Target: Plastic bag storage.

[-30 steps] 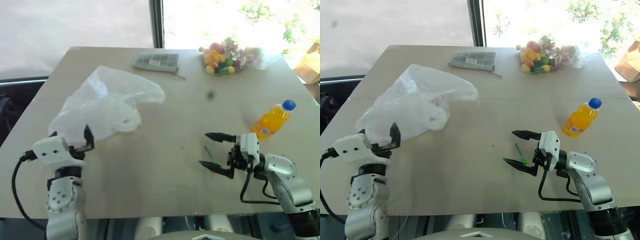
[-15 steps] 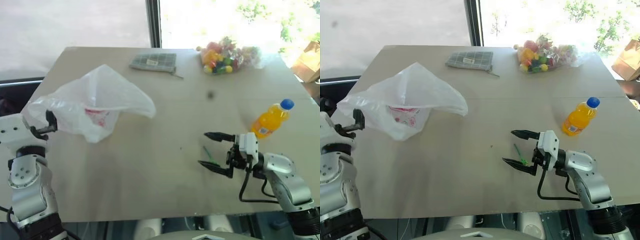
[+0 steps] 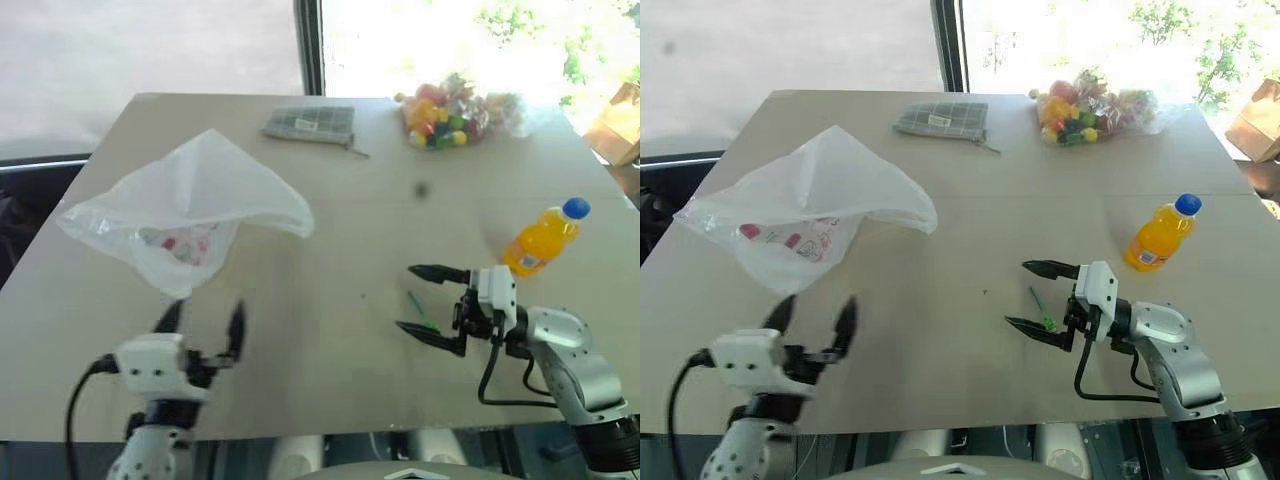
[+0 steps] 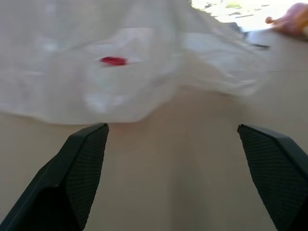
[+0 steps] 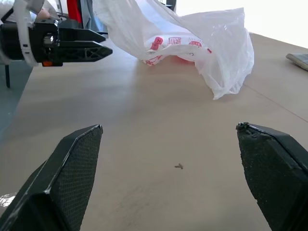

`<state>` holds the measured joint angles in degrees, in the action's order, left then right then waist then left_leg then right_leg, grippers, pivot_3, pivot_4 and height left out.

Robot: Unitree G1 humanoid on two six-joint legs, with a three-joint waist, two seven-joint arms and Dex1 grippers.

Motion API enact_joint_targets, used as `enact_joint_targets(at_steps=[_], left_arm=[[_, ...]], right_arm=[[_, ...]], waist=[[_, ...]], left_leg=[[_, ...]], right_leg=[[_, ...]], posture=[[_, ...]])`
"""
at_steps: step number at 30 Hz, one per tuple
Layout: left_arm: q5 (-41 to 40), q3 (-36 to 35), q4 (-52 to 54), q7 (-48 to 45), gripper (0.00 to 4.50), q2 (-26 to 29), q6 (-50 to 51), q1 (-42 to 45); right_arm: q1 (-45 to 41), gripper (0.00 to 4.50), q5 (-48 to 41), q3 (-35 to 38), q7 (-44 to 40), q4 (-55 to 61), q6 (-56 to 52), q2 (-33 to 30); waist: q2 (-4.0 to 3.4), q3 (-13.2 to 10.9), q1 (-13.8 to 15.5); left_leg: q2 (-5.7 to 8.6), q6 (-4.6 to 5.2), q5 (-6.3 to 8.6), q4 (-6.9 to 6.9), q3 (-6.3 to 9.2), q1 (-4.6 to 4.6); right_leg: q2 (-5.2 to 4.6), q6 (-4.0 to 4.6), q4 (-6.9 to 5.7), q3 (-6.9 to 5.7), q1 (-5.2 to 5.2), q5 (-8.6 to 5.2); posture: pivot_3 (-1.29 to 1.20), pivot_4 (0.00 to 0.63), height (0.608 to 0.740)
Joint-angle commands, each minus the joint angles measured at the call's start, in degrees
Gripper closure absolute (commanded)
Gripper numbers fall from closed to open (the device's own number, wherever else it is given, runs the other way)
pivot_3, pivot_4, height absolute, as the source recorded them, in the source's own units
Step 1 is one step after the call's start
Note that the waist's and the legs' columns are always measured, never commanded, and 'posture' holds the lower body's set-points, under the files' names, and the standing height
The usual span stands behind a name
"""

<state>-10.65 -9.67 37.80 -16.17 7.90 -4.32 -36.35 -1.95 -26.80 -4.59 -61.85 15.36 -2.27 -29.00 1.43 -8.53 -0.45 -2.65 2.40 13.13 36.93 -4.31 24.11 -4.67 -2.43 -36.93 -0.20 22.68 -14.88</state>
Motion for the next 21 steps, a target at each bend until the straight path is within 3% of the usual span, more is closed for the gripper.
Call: enact_joint_targets(at_steps=[1,8,16,21], left_arm=[[2.69,0.84,1.27,-1.12,0.04,1.83,-4.09,1.27],[8.53,-1.08,0.49,4.05,0.04,1.47,-5.58,8.05],[10.16,8.23,1.91,3.67,0.04,-2.29,-15.51,-6.11],[12.13,7.90,3.06,6.94,0.04,-4.83,-19.57,-7.93]], right_arm=[[0.06,0.00,-1.62,0.87,-0.43,2.64,-0.01,-0.65],[-0.03,0.00,-3.88,1.33,-0.53,4.30,-1.46,-1.07],[-1.77,0.00,-6.28,1.12,-1.17,5.03,-2.74,-1.02],[-4.30,0.00,-7.88,0.01,-1.61,6.08,-4.59,-0.62]], waist=[[-0.12,-0.07,-0.14],[-0.16,-0.09,-0.10],[-0.13,-0.11,-0.18],[-0.13,-0.11,-0.12]], left_leg=[[-0.01,0.01,-0.01,0.00,0.01,0.08],[-0.03,0.36,-0.18,0.24,0.10,0.63],[-0.03,0.41,-0.14,0.37,0.03,0.55],[-0.05,0.40,-0.14,0.39,0.08,0.56]], right_leg=[[0.06,0.00,0.01,-0.01,0.08,0.00],[0.55,-0.04,0.09,-0.33,0.33,0.02],[0.58,-0.07,0.07,-0.27,0.28,0.02],[0.58,-0.07,0.07,-0.32,0.31,0.02]], posture=[[0.00,0.150,0.740],[0.00,0.150,0.740],[0.00,0.150,0.740],[0.00,0.150,0.740]])
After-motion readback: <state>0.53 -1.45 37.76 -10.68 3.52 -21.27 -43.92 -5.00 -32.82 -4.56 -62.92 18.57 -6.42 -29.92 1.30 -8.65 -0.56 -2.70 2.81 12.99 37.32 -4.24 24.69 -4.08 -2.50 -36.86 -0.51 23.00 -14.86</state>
